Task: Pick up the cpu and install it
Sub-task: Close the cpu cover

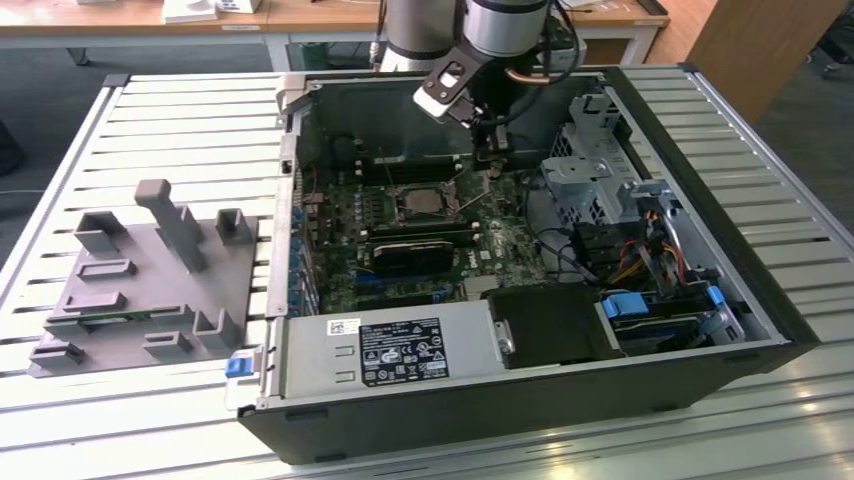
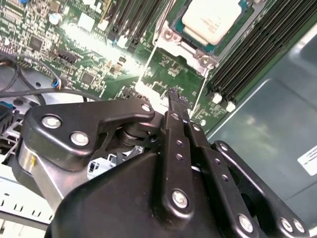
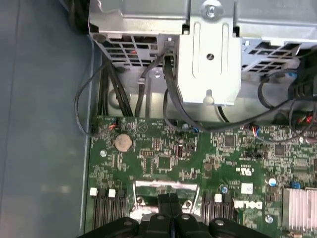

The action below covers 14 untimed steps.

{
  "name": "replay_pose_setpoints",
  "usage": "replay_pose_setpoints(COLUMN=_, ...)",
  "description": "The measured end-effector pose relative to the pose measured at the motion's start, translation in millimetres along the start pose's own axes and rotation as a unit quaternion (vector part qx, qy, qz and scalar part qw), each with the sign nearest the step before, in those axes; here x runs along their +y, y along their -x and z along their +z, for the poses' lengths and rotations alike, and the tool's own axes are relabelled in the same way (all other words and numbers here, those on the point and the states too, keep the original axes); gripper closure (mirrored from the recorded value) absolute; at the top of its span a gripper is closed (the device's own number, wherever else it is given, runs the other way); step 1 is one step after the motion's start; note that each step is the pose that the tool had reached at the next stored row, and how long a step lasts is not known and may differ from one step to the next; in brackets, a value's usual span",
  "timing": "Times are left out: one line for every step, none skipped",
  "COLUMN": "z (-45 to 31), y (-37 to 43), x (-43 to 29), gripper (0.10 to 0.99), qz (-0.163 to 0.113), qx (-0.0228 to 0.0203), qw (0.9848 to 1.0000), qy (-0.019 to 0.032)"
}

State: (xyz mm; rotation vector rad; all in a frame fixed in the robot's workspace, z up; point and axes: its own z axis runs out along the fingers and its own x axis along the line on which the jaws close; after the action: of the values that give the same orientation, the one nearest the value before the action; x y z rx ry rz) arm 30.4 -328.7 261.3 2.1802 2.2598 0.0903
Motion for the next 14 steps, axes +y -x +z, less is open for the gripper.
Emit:
replay_pose_setpoints(z=0.2, y=-0.2, x=0.9, gripper=0.98, qz=0.0, qx=0.0, qw=1.0, qy=0.0)
replay_pose_setpoints(z=0.4, y=-0.3, x=1.7, gripper=0.98, qz=0.0, qx=-0.0001, qw=1.0, qy=0.0)
replay_pose_setpoints(z=0.8, y=-0.5, x=2.6, gripper=0.98, qz=0.0, qx=0.0, qw=1.0, qy=0.0)
replay_pose_setpoints(z=1.1, y=-0.6, x=3.6, gripper=0.98, qz=0.0, qx=-0.0001, qw=1.0, qy=0.0)
replay_pose_setpoints(z=1.4, y=-0.7, x=4.8, gripper=0.98, qz=0.0, qx=-0.0001, qw=1.0, qy=0.0)
replay_pose_setpoints(z=1.9, y=-0.8, x=6.2, gripper=0.98, qz=0.0, qx=-0.0001, qw=1.0, qy=0.0)
replay_pose_setpoints(z=2.3, y=-0.8, x=7.4, gripper=0.98, qz=0.0, qx=-0.0001, qw=1.0, qy=0.0)
replay_pose_setpoints(z=2.8, y=-0.9, x=8.6, gripper=0.98, qz=0.0, qx=-0.0001, qw=1.0, qy=0.0)
replay_pose_setpoints(z=3.3, y=-1.0, x=9.8, gripper=0.98, qz=0.0, qx=-0.0002, qw=1.0, qy=-0.0001)
replay_pose_setpoints(z=3.7, y=-1.1, x=10.9, gripper=0.98, qz=0.0, qx=-0.0003, qw=1.0, qy=-0.0001)
replay_pose_setpoints(z=4.2, y=-1.2, x=12.0, gripper=0.98, qz=0.0, qx=-0.0003, qw=1.0, qy=-0.0001)
replay_pose_setpoints(z=4.6, y=-1.4, x=13.1, gripper=0.98, qz=0.0, qx=-0.0005, qw=1.0, qy=-0.0001)
replay_pose_setpoints(z=5.1, y=-1.8, x=14.3, gripper=0.98, qz=0.0, qx=-0.0009, qw=1.0, qy=-0.0002)
replay_pose_setpoints(z=5.5, y=-2.2, x=15.3, gripper=0.98, qz=0.0, qx=-0.0016, qw=1.0, qy=-0.0002)
